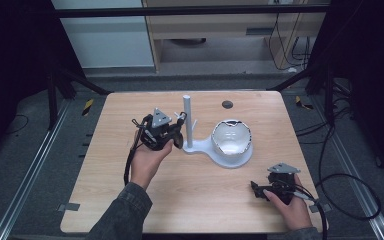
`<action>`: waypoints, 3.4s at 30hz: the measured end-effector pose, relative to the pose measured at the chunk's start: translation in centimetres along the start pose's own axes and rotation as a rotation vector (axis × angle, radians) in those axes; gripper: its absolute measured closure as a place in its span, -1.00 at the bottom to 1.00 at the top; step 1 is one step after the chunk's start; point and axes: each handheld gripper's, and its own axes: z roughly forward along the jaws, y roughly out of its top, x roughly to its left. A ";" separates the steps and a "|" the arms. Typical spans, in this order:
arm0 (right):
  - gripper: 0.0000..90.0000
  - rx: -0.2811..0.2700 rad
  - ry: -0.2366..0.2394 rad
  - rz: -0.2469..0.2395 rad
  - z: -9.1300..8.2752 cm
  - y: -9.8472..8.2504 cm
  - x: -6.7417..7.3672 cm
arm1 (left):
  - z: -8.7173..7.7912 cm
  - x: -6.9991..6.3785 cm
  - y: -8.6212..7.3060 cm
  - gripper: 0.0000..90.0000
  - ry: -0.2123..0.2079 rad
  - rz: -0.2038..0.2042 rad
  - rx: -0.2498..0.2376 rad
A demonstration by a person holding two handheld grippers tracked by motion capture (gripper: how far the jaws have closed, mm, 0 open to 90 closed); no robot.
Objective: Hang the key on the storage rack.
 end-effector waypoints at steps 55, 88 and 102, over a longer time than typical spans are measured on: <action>-0.99 -0.001 -0.003 0.003 0.1 0.1 0.0 | 2.7 -0.4 -1.4 0.78 0.019 -0.058 -0.047; -0.99 -0.001 -0.007 0.003 0.1 0.0 0.1 | -0.1 -1.5 -3.0 -0.44 -0.026 -0.015 0.036; -0.99 -0.001 -0.008 0.004 0.1 0.0 0.1 | -2.0 -1.2 -6.0 -0.77 -0.048 0.011 0.122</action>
